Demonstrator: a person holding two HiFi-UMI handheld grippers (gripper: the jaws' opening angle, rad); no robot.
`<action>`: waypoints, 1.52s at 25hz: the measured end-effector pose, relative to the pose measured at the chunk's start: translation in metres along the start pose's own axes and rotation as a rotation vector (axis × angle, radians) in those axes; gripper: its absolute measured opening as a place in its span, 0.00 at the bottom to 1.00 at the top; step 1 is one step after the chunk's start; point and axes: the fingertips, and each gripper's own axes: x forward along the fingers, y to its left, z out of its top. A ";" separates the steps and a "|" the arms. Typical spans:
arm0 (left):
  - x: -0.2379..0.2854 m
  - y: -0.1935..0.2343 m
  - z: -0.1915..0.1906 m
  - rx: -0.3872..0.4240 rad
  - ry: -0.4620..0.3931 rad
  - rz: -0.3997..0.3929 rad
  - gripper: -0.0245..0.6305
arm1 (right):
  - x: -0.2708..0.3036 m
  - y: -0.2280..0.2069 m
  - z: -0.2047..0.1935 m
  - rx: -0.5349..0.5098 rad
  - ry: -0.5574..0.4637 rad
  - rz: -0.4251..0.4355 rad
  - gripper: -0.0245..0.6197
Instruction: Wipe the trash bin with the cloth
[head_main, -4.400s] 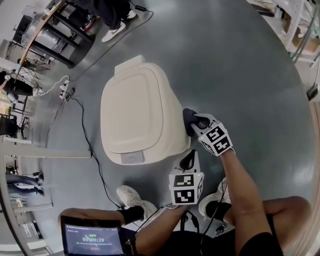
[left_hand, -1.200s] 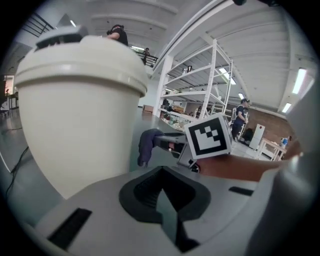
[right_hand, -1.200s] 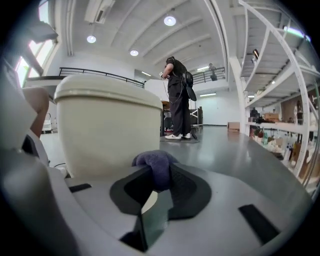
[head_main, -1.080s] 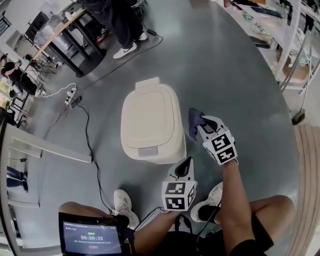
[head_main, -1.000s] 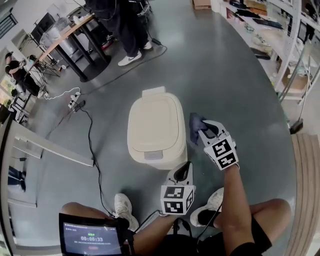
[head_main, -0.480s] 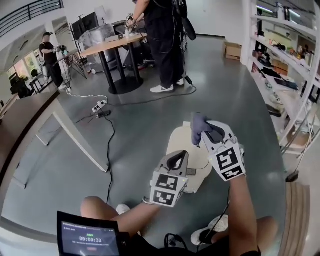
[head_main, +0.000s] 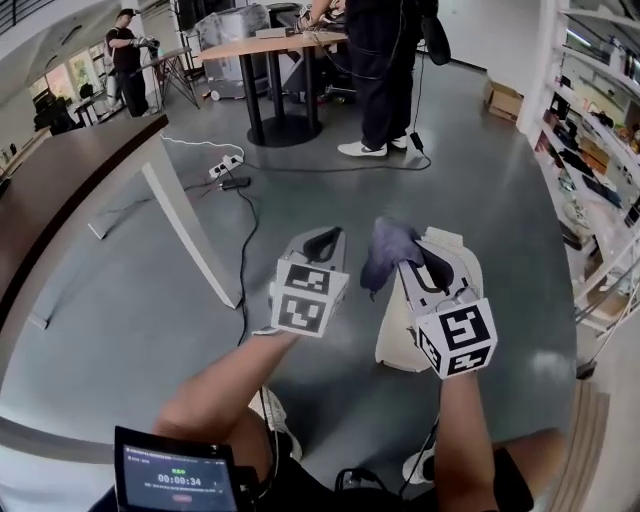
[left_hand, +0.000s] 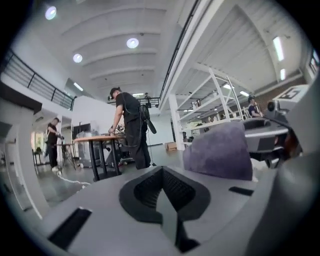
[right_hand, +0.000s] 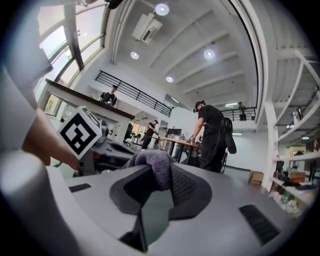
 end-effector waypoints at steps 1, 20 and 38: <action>-0.002 0.017 -0.005 0.036 -0.005 0.009 0.03 | 0.012 0.015 -0.008 0.028 0.021 -0.002 0.14; -0.037 0.048 -0.143 -0.218 0.278 -0.134 0.03 | -0.014 0.086 -0.179 0.287 0.202 -0.438 0.14; 0.026 -0.039 -0.182 -0.118 0.308 -0.387 0.03 | -0.034 0.075 -0.233 0.351 0.125 -0.732 0.14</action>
